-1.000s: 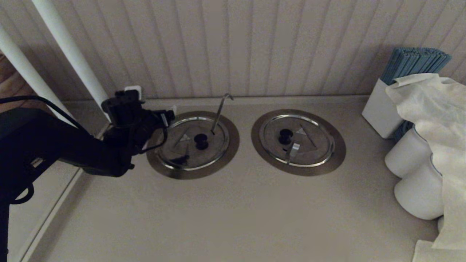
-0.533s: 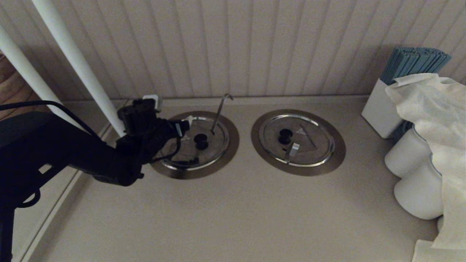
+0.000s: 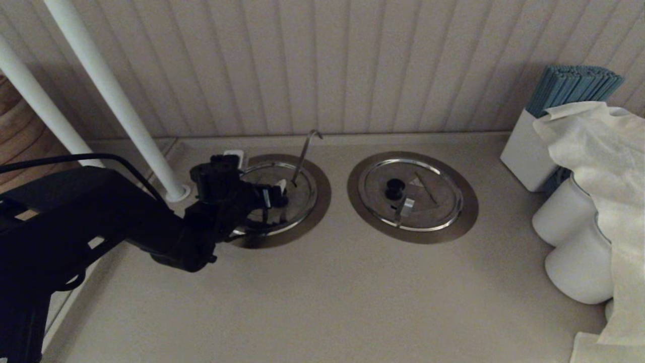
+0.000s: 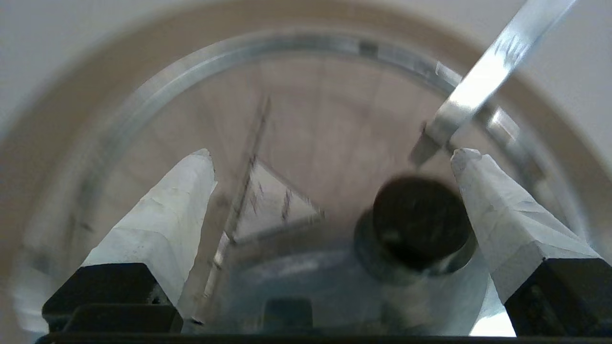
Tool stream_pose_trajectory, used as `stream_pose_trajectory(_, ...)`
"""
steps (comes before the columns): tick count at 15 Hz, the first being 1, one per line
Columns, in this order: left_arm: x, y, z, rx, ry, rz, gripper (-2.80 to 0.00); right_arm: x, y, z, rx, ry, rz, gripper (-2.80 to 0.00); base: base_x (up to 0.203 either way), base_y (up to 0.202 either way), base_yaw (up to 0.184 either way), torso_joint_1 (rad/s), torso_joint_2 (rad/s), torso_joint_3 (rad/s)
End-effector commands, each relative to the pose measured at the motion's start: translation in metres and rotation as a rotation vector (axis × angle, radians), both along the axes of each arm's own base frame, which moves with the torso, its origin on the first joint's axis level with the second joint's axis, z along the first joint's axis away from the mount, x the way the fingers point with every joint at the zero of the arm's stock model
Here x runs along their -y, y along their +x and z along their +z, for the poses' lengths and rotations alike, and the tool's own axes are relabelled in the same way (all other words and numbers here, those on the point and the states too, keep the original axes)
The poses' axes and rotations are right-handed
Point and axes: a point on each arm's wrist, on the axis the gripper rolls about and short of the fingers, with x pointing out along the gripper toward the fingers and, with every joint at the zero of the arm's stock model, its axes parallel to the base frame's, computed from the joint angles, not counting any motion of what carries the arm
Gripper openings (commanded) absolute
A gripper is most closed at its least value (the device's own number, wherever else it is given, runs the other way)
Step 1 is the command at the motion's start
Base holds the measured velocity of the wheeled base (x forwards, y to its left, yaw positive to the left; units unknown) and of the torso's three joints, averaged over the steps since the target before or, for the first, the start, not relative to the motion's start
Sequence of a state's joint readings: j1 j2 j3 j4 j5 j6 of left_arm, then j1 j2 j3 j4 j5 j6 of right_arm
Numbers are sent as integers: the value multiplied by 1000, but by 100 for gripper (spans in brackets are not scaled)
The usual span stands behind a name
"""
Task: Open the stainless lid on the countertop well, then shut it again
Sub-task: Open the lid
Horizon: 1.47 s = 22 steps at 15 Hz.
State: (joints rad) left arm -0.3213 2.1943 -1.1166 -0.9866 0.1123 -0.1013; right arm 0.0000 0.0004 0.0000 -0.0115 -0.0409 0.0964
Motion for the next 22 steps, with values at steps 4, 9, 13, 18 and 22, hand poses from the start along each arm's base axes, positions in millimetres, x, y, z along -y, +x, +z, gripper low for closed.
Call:
stream_pose_trajectory(4,11,0,-16,-33,10,-23,0,0,0,0,0,0,-1,-280,0,0,0,0,0,0)
stream_pose_trajectory(9,13,-1,-21,-47,17,-29,0,0,0,0,0,0,-1,-280,0,0,0,0,0,0)
stream_pose_trajectory(13,3,-3,-30,-60,110,-19,0,0,0,0,0,0,-1,-280,0,0,0,0,0,0)
stream_pose_trajectory(18,0,-1,-36,-68,123,-14,0,0,0,0,0,0,-1,-280,0,0,0,0,0,0)
stream_pose_trajectory(22,-10,2,-23,-35,110,6,0,0,0,0,0,0,-1,-280,0,0,0,0,0,0)
